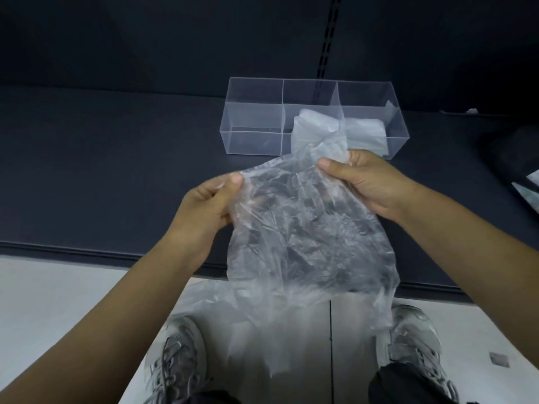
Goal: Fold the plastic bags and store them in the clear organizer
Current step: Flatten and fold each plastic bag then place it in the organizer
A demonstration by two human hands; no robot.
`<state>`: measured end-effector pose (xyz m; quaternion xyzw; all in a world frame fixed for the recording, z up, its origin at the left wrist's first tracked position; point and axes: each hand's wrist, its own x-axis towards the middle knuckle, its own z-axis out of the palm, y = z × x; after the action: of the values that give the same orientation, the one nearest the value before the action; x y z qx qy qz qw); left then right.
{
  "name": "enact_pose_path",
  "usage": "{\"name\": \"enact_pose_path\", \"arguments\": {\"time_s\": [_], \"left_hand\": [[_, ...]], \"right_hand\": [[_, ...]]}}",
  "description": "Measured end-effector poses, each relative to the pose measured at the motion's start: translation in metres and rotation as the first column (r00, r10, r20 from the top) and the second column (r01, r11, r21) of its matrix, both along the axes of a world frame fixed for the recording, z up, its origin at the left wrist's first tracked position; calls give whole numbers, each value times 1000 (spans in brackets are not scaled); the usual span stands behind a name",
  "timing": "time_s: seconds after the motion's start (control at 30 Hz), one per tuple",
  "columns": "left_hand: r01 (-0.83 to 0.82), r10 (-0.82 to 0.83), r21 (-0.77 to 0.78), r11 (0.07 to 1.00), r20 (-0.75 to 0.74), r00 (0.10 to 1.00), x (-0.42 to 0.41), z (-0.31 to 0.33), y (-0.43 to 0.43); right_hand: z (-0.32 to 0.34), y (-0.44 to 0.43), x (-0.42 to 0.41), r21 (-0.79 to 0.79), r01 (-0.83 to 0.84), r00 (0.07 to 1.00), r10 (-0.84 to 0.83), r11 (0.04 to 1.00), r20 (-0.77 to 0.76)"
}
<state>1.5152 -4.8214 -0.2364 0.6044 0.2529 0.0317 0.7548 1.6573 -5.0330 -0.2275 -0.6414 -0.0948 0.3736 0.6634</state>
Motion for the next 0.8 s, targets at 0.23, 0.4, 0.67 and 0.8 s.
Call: {"name": "enact_pose_path", "arguments": {"time_s": [0.23, 0.4, 0.67, 0.8], "left_hand": [[-100, 110, 58, 993, -200, 974, -2, -18, 8], [36, 37, 255, 966, -274, 961, -12, -21, 13], [225, -236, 534, 815, -49, 971, 64, 22, -16], [37, 38, 473, 880, -148, 988, 68, 1, 4]], "right_hand": [[-3, -9, 16, -343, 243, 856, -34, 907, 516], [6, -6, 28, -297, 193, 841, -2, 935, 540], [19, 32, 25, -309, -59, 805, 228, 949, 547], [5, -14, 32, -376, 11, 853, 187, 926, 486]]}}
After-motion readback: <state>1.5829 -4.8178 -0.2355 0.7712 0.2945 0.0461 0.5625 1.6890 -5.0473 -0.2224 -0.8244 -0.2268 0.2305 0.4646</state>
